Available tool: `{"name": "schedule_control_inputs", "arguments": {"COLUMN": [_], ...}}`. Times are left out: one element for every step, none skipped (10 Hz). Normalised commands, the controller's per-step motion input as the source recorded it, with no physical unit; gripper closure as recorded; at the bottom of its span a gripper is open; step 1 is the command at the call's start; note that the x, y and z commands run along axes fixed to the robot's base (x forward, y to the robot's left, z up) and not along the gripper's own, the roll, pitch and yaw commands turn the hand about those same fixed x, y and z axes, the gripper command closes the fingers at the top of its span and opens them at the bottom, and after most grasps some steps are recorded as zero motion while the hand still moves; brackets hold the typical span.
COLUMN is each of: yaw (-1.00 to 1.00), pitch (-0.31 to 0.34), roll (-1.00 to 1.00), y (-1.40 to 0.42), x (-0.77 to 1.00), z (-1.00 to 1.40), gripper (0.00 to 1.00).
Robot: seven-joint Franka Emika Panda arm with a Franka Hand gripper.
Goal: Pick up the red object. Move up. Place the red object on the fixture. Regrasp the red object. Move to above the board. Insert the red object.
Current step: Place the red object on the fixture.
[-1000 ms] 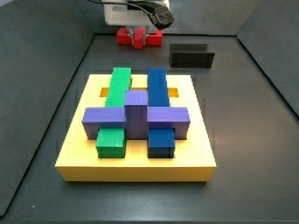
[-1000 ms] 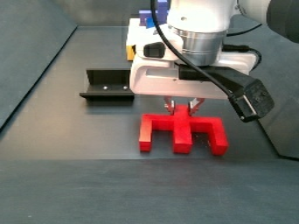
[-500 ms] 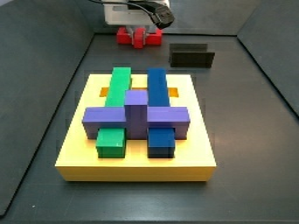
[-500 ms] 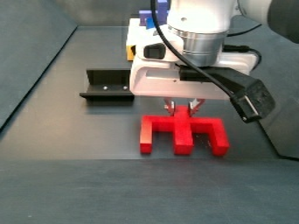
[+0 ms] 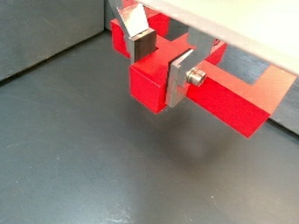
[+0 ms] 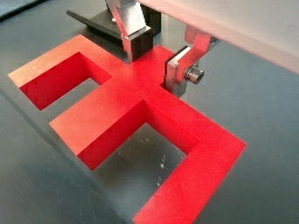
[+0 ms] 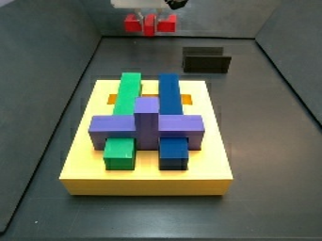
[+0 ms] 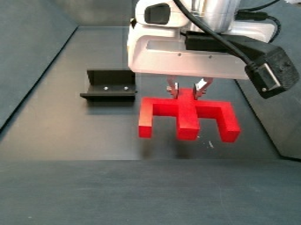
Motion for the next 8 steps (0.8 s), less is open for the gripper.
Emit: {"name": "schedule_control_inputs", "arguments": {"yaw": [0.00,0.00,0.00,0.00,0.00,0.00,0.00,0.00], "pitch": [0.000,0.146,0.206,0.269,0.280,0.277,0.186,0.043], "roll": [-0.32,-0.18,-0.23,-0.31,-0.29,-0.26,-0.31,-0.45], "y": [-0.39,-0.61,-0.62,-0.58,-0.51,-0.42,-0.30,-0.19], "x": [0.50,0.85,0.93,0.93,0.96,0.97,0.92,0.91], "z": [0.39,0.37,0.48,0.67,0.61,0.51,0.45,0.27], "gripper": [1.00,1.00,1.00,1.00,1.00,1.00,1.00,1.00]}}
